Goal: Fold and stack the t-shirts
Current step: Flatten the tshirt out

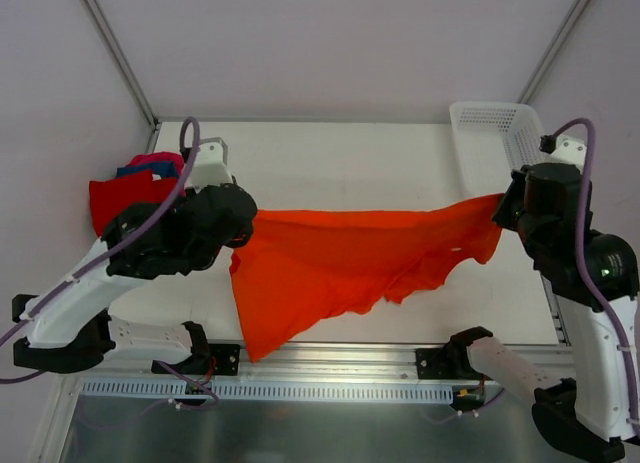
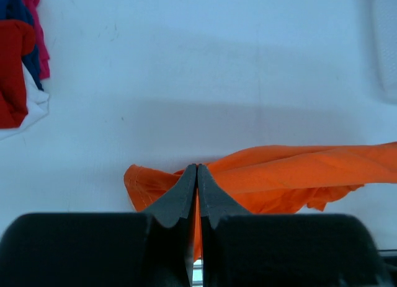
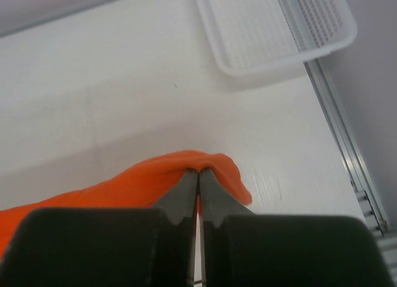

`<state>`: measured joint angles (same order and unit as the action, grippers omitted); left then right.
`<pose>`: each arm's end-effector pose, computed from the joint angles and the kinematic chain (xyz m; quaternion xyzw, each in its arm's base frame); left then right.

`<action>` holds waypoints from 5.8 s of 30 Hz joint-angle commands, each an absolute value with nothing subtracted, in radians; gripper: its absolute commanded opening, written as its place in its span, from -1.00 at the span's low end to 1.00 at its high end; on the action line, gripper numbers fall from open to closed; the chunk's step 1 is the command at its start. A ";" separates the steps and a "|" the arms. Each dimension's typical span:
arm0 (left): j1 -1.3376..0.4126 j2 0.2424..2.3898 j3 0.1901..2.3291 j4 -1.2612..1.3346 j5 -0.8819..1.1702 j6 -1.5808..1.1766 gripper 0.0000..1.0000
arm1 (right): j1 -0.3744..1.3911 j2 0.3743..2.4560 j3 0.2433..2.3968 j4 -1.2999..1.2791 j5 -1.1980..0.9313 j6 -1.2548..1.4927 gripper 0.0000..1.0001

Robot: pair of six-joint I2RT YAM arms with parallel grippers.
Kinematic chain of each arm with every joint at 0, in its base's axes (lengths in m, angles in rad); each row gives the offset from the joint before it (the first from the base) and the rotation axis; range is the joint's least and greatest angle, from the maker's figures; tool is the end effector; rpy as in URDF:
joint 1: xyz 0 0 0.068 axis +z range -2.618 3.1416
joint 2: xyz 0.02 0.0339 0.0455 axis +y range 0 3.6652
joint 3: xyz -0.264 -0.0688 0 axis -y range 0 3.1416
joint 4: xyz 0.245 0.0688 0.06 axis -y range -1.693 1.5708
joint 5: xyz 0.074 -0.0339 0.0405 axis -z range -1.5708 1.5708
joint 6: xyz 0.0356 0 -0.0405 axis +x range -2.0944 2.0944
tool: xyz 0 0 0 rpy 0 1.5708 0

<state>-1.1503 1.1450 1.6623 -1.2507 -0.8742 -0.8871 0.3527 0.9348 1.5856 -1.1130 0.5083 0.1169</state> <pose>0.0928 -0.1405 0.4624 -0.0620 0.8432 -0.1108 0.5225 0.1147 0.0238 0.4752 0.0346 0.8328 -0.0894 0.5452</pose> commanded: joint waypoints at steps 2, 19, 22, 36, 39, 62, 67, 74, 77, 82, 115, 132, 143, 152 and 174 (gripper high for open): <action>-1.155 1.146 1.880 -1.285 -0.907 -0.714 -1.00 | 0.356 0.934 1.773 -1.100 0.390 0.031 -0.99; -1.163 1.111 2.335 -1.120 -0.556 -0.425 -1.00 | 0.357 1.054 2.387 -1.080 0.089 -0.023 -0.99; -1.161 1.078 2.352 -1.080 -0.471 -0.416 -1.00 | 0.356 1.029 2.373 -1.013 0.031 -0.006 -0.99; -1.161 1.012 2.382 -0.976 -0.258 -0.426 -1.00 | 0.403 0.928 2.362 -0.856 -0.043 -0.003 -0.99; -1.161 1.009 2.384 -0.950 -0.189 -0.442 -1.00 | 0.423 0.923 2.371 -0.830 -0.066 -0.003 -0.99; -1.160 0.936 1.881 -0.864 -0.903 -0.371 -1.00 | 0.690 0.969 2.053 -0.719 0.385 -0.160 -0.99; -0.963 1.018 1.682 -0.710 -0.892 -0.334 -1.00 | 0.599 1.044 1.916 -0.694 0.404 -0.140 -0.99; -0.470 1.270 1.448 -0.563 -0.516 -0.414 -1.00 | 0.197 1.190 1.603 -0.508 -0.045 0.054 -0.99; -0.355 1.536 1.529 -0.543 -0.438 -0.436 -1.00 | 0.120 1.389 1.603 -0.456 -0.121 0.089 -0.99; -0.298 1.783 1.693 -0.531 -0.420 -0.410 -1.00 | 0.092 1.673 1.736 -0.472 -0.176 0.094 -0.99; -0.492 1.620 1.472 -0.515 -0.345 -0.492 0.98 | 0.155 1.717 1.583 -0.632 -0.172 0.121 0.24; -0.647 1.485 1.020 -0.512 -0.328 -0.632 -1.00 | 0.403 1.341 0.913 -0.518 -0.028 0.238 -0.99; -0.664 1.448 0.847 -0.489 -0.256 -0.724 -1.00 | 0.580 1.298 0.747 -0.523 0.129 0.363 -0.99; -0.686 1.503 0.762 -0.451 -0.284 -0.761 -1.00 | 0.724 1.391 0.709 -0.480 0.196 0.451 -0.99; -0.758 1.261 0.535 -0.518 -0.229 -0.844 -1.00 | 1.269 1.631 0.726 -0.676 0.287 0.841 -0.99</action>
<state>-0.7460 1.2922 0.5945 -0.3729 -0.2836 -0.8204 1.2217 1.5524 0.8055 -0.4786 0.4141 0.7238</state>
